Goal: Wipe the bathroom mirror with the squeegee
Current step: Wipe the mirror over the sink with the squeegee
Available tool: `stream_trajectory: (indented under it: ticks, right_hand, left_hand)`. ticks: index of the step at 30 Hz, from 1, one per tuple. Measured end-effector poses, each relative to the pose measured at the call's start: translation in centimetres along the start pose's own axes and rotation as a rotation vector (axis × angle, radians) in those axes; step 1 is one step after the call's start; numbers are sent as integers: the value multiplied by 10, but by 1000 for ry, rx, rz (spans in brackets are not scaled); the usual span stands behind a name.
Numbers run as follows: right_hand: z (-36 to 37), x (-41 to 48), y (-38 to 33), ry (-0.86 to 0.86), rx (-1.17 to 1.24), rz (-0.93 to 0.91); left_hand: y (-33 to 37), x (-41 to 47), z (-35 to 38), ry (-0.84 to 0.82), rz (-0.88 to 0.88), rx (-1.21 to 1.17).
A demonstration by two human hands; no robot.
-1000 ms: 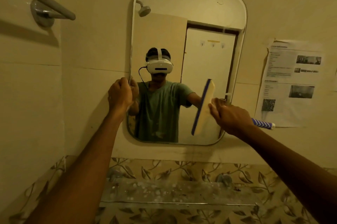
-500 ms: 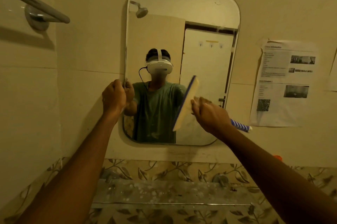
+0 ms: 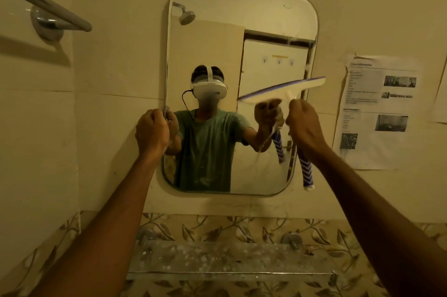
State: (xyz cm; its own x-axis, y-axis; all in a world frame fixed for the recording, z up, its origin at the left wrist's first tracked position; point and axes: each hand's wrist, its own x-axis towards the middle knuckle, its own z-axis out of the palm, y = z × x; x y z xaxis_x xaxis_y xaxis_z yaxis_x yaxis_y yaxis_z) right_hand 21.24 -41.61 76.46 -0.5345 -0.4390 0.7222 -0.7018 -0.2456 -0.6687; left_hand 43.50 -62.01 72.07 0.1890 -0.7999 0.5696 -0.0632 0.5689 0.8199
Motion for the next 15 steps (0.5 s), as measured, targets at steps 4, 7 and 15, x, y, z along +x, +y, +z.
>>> stream_trajectory:
  ticks: [4, 7, 15]
  right_hand:
    - [-4, 10, -23, -26, 327, -36]
    - [3, 10, -17, -35, 241, -63]
    - [26, -57, 77, 66, -199, 70]
  left_hand:
    - [1, -1, 0, 9, 8, 1]
    - [2, -2, -1, 10, -1, -5]
    - [0, -2, 1, -2, 12, -64]
